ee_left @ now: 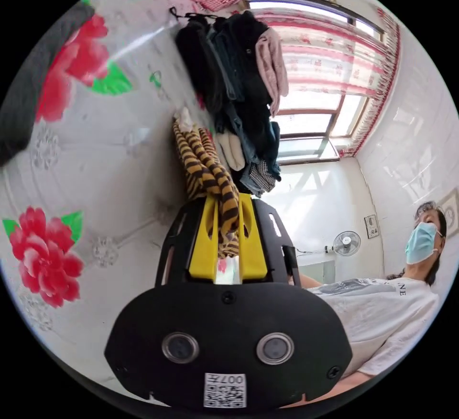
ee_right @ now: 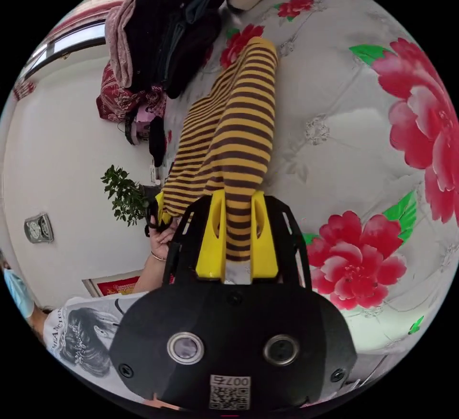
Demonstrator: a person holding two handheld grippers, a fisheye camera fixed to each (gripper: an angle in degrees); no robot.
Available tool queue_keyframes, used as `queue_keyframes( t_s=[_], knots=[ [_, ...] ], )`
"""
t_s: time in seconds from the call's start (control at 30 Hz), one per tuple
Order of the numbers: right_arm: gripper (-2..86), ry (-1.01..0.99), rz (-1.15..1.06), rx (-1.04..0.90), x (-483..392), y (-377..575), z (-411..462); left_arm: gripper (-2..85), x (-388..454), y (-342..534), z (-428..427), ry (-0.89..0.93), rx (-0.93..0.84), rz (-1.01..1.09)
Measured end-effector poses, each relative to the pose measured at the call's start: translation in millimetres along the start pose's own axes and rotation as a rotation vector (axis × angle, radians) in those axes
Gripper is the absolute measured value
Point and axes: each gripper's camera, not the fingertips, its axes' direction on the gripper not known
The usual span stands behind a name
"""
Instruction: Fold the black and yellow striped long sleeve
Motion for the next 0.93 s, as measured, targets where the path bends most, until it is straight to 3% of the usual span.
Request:
queue_keyframes(
  t_s=[0.23,0.3,0.33,0.43,0.5,0.63,0.83,0.93],
  knots=[
    [4.1,-0.112,-0.435,-0.06,-158.6,-12.1,44.8,6.5,91.6,-27.5,-119.9,-0.114,0.259,0.328],
    [4.4,-0.131,-0.51,-0.113,-190.2,-10.0,68.5,6.8,92.9,-5.3,-168.4,-0.25,0.367,0.369],
    [4.5,-0.117,-0.532,-0.129,-194.1,-8.5,74.5,6.9,87.7,2.0,-177.8,-0.303,0.383,0.357],
    [4.9,0.004,-0.582,-0.187,-182.8,4.6,91.0,7.3,31.3,45.7,-208.4,-0.591,0.401,0.063],
    [5.2,0.108,-0.551,-0.19,-146.3,19.4,83.2,7.0,-8.1,101.7,-218.0,-0.67,0.471,-0.134],
    [5.7,0.285,-0.404,-0.113,-74.7,41.1,35.3,6.1,-25.0,158.2,-198.3,-0.701,0.502,-0.208],
    [7.5,0.516,-0.07,0.179,34.4,86.5,-94.8,6.7,15.9,150.8,-101.7,-0.79,0.379,0.098],
    [8.4,0.595,0.083,0.326,80.0,108.9,-163.3,7.8,22.7,142.4,-19.7,-0.765,0.217,0.188]
  ],
)
